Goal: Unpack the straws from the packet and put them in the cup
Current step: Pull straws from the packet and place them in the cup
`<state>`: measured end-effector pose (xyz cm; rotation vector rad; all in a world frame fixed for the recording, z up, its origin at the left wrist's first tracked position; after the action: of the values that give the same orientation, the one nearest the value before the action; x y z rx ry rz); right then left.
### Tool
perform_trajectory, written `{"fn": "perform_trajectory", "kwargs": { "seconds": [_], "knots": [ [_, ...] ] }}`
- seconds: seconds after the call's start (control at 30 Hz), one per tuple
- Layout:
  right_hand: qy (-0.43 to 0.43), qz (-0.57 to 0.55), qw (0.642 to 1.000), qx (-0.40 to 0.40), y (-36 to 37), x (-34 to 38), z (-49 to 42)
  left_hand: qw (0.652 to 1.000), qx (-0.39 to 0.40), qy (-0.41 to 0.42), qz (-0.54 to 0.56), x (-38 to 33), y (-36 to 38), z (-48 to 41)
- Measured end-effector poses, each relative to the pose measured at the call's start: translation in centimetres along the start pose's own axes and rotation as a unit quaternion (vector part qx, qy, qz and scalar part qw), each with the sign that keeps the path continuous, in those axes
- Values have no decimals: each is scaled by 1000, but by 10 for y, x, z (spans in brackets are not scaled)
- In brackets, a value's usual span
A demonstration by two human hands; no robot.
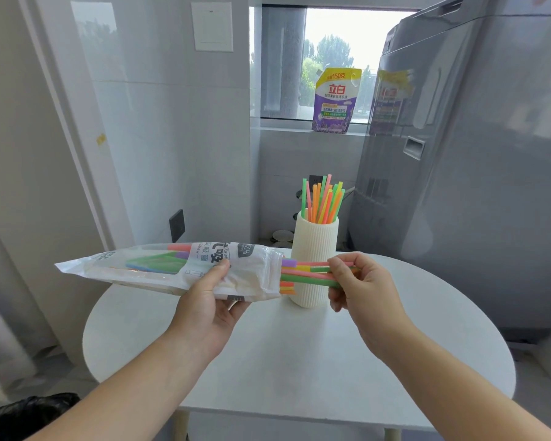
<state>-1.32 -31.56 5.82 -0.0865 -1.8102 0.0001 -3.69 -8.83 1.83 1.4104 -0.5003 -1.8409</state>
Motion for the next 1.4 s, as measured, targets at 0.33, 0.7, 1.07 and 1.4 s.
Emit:
{"fn": "perform_trajectory", "kwargs": {
  "seconds": [0.33,0.7,1.07,1.4],
  "knots": [
    [-37,54,998,-17,-10,10,-4,1000,6,6,2,-5,-1,0],
    [54,-185,981,25,12,-8,12,1000,6,8,23,-8,4,6],
    [26,-203,977,-67,30,6,9,999,21,-22,28,4,16,17],
    [-22,-109,993,-48,15,20,-2,999,39,-14,34,6,17,17]
  ]
}}
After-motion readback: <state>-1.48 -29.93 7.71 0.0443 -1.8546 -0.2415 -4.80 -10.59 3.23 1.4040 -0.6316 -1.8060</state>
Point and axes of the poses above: each hand's wrist, its own z-axis away from the middle knuckle, its own y-axis out of the palm, x = y × z, the point moved 6 cm from there along -z, towards the middle knuckle, and after that the axes turned 7 degrees about -y, right-handed, at the moved point
